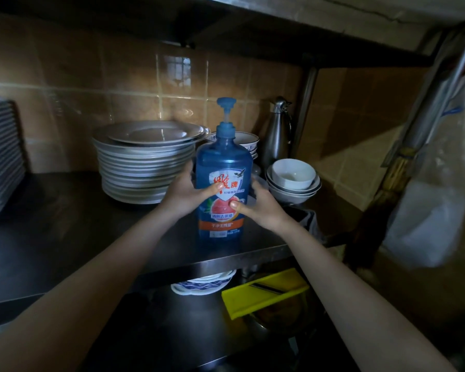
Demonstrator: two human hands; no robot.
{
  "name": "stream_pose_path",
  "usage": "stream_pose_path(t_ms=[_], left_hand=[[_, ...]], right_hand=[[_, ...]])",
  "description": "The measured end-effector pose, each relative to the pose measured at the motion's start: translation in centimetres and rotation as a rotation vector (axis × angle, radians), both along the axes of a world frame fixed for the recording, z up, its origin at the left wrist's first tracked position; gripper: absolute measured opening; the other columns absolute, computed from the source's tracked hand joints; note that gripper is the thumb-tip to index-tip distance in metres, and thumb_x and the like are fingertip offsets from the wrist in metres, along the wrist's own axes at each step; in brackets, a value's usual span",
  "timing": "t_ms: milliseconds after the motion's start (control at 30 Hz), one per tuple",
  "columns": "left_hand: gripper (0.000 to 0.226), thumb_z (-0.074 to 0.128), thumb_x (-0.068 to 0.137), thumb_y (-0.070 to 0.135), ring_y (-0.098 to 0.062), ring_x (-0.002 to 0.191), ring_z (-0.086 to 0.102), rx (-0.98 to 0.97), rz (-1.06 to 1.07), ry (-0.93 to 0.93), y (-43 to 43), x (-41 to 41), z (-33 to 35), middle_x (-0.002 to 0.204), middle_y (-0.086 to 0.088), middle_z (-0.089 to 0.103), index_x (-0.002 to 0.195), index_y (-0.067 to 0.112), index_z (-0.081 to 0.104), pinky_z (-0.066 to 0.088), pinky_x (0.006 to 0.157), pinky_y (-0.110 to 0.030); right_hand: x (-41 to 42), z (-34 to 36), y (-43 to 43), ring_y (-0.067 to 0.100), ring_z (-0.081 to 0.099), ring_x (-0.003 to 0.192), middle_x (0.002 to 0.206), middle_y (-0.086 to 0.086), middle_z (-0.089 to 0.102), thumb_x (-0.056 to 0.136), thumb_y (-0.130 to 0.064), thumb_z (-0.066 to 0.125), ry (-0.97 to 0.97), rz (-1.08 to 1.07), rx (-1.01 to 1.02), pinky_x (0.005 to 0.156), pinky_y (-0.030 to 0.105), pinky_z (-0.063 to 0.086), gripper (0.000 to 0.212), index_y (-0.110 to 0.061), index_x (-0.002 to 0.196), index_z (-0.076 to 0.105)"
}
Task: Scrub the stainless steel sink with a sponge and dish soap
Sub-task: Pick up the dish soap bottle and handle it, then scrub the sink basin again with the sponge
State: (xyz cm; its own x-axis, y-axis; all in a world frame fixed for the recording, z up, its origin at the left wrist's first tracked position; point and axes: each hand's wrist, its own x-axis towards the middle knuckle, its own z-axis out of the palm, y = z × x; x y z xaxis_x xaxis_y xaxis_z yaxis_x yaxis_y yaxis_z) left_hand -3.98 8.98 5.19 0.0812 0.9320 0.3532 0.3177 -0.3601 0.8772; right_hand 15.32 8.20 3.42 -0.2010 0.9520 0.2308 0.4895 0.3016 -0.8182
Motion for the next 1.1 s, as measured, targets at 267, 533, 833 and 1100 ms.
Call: stream_pose_path(t_ms=[267,533,833,1100], left_hand=[[0.068,0.072,0.078,0.015,-0.023,0.118,0.047,0.355,0.243,0.122,-4.4,1.3,-1.6,0.129,-0.013,0.045,0.136,0.013,0.035,0.042,0.101,-0.046],[0.033,0.067,0.079,0.007,-0.036,0.095,0.057,0.400,0.099,0.275,-8.4,6.8,-2.9,0.103,-0.017,0.054,0.111,0.008,0.057,0.048,0.086,-0.048],[0.032,0.064,0.083,0.023,-0.033,0.106,0.056,0.333,-0.151,0.703,-13.0,16.1,-8.6,0.112,-0.010,0.059,0.114,0.019,0.056,0.045,0.085,-0.042],[0.031,0.050,0.093,0.030,-0.028,0.112,0.051,0.328,-0.409,0.938,-18.2,26.1,-13.4,0.120,-0.003,0.053,0.123,0.023,0.048,0.041,0.091,-0.041]], right_hand=[[2.4,-2.4,-4.9,0.020,0.043,0.131,0.141,0.008,0.049,0.081,-0.021,0.072,-0.202,-0.211,0.074,0.099,0.017,0.033,0.065,-0.011,0.138,0.042],[7.7,-5.1,-12.6,0.022,0.037,0.135,0.144,0.004,0.042,0.089,-0.025,0.062,-0.408,-0.331,0.024,0.111,0.041,0.036,0.055,-0.021,0.139,0.042],[17.3,-9.2,-23.7,0.022,0.031,0.139,0.148,0.001,0.037,0.091,-0.025,0.056,-0.536,-0.531,-0.090,0.114,0.039,0.026,0.050,-0.028,0.139,0.040],[25.0,-14.5,-34.0,0.022,0.028,0.142,0.150,0.000,0.035,0.093,-0.030,0.049,-0.621,-0.757,-0.170,0.116,0.042,0.021,0.044,-0.031,0.136,0.041]])
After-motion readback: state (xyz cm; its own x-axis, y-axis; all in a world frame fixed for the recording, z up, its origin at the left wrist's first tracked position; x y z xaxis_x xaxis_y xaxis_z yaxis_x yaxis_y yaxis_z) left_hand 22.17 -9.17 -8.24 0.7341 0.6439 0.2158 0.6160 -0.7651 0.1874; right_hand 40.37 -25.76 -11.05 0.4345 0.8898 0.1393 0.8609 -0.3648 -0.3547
